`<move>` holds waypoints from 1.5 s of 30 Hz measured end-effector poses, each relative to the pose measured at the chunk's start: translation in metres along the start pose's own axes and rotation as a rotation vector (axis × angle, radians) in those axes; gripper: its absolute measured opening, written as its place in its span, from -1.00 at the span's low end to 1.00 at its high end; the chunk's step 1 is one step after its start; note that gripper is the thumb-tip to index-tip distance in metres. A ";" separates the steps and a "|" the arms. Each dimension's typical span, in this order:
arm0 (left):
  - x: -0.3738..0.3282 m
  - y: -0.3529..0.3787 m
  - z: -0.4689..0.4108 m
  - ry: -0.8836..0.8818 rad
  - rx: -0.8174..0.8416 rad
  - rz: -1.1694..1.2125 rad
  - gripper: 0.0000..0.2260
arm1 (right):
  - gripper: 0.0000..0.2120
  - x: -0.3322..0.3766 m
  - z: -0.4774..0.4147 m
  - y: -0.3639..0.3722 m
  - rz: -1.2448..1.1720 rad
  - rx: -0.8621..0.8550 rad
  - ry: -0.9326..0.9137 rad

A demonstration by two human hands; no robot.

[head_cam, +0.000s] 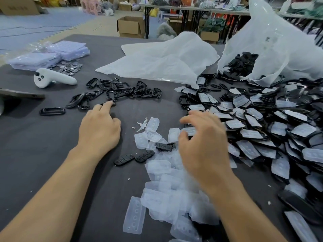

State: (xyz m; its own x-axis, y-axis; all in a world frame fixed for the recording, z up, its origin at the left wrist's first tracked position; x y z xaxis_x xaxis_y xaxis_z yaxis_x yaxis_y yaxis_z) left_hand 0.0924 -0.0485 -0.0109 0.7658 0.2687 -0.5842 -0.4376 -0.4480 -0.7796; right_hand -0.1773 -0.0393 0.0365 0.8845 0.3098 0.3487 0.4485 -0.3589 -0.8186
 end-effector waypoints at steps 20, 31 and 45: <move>-0.001 -0.006 -0.005 0.003 -0.053 -0.007 -0.74 | -0.88 0.039 0.024 0.036 -0.198 0.396 -0.206; -0.030 -0.016 0.027 0.006 -0.065 0.516 -0.90 | -0.88 0.018 0.012 0.030 -0.601 0.385 0.117; -0.047 -0.004 0.050 -0.210 0.094 1.099 -0.66 | -0.91 0.041 0.026 0.026 -0.371 0.441 -0.186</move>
State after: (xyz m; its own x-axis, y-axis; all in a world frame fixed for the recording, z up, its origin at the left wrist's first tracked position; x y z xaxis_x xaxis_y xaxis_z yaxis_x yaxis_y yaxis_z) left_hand 0.0346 -0.0166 0.0088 -0.1491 -0.0906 -0.9847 -0.8674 -0.4661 0.1743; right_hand -0.1322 -0.0129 0.0173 0.6240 0.5078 0.5939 0.5919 0.1892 -0.7835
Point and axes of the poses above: each hand's wrist, its own z-axis away from the middle knuckle, its own y-axis out of the palm, x = y × z, the point moved 6 cm from there along -z, towards the middle knuckle, and after that the axes turned 11 degrees about z, right-handed, at the moved point
